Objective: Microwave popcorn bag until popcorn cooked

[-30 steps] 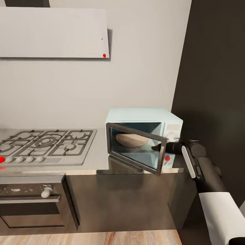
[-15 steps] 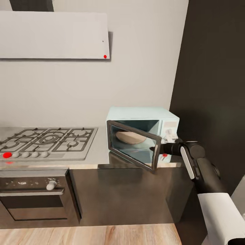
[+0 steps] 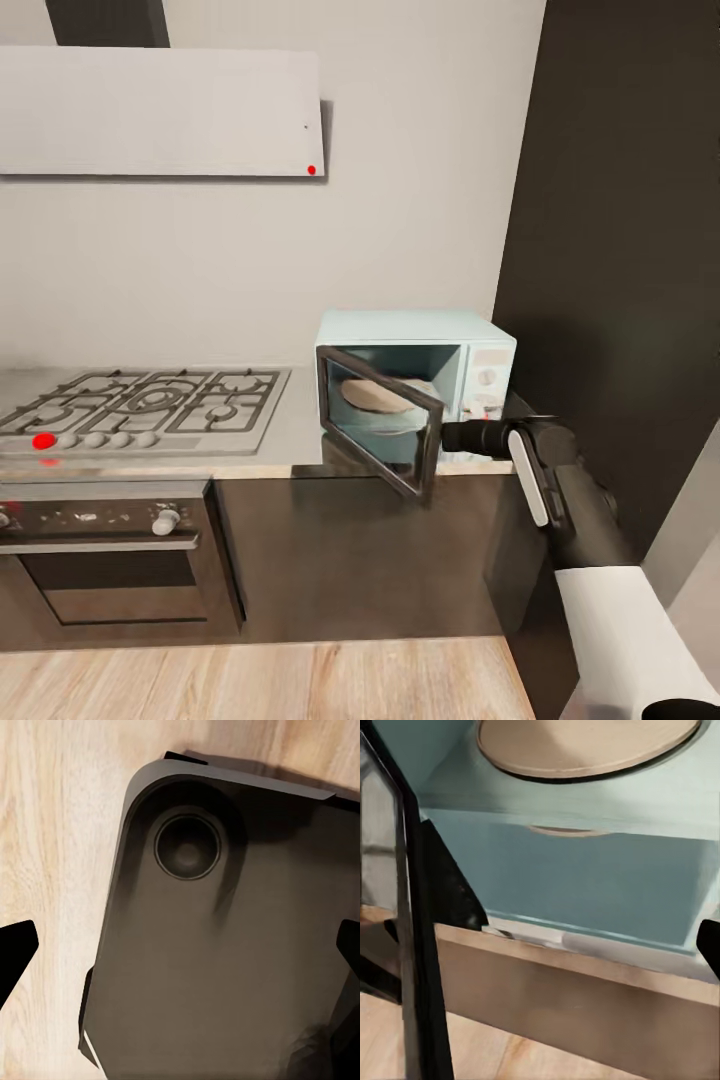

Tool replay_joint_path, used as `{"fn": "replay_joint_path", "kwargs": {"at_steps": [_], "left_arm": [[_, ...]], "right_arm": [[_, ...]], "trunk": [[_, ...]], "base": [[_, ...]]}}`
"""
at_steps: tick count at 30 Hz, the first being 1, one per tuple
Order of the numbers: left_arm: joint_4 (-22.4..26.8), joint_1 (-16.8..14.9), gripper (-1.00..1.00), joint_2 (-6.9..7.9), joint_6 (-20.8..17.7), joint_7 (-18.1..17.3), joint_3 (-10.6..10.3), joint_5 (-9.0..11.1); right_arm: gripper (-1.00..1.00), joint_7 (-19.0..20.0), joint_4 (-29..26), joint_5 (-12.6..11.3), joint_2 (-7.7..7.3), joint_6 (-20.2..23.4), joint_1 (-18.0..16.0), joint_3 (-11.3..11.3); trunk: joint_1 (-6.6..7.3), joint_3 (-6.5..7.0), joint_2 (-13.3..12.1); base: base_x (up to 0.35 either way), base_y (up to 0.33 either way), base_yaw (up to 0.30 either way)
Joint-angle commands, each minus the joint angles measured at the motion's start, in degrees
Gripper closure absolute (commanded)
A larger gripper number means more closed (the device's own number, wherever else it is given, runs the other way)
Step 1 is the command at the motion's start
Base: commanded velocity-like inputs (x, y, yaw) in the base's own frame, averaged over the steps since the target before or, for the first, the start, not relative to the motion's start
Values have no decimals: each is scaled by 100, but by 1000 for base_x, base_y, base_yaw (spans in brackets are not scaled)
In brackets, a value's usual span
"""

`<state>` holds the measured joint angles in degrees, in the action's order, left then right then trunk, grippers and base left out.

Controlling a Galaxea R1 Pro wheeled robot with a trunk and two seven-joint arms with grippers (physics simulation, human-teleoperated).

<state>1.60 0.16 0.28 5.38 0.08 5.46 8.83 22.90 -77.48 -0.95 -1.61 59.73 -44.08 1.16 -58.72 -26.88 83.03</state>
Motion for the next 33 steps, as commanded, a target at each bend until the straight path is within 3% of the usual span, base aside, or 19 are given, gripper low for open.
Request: {"fn": "replay_joint_path", "kwargs": {"at_steps": [1, 4, 6, 11, 19, 26, 33], "left_arm": [[7, 2, -100, -1, 7, 1, 42, 5], [7, 2, -100, -1, 7, 1, 42, 5], [7, 2, -100, -1, 7, 1, 42, 5], [7, 1, -100, -1, 7, 1, 42, 5], [25, 2, -100, 0, 7, 1, 52, 14], [25, 2, -100, 1, 7, 1, 56, 14], [25, 2, -100, -1, 7, 1, 57, 14]], "right_arm": [[-100, 23, -4, -33, 36, 27, -4, 11], [-100, 124, -4, -42, 170, 27, -4, 9], [-100, 394, -4, -45, 286, 27, -4, 8], [-100, 991, -12, -46, 323, 27, -4, 13], [-100, 927, 98, 105, 315, 14, 25, -146], [-100, 798, 97, 131, 292, 25, 31, -25], [-100, 830, 92, 124, 291, 27, 31, -20]], "trunk": [[0, -5, 3], [0, -5, 3], [0, -5, 3], [0, -5, 3], [0, -5, 3], [0, -5, 3], [0, -5, 3]], "base": [[0, 0, 0], [0, 0, 0], [0, 0, 0], [0, 0, 0], [0, 0, 0], [-15, 0, 0], [-259, 81, 0]]}}
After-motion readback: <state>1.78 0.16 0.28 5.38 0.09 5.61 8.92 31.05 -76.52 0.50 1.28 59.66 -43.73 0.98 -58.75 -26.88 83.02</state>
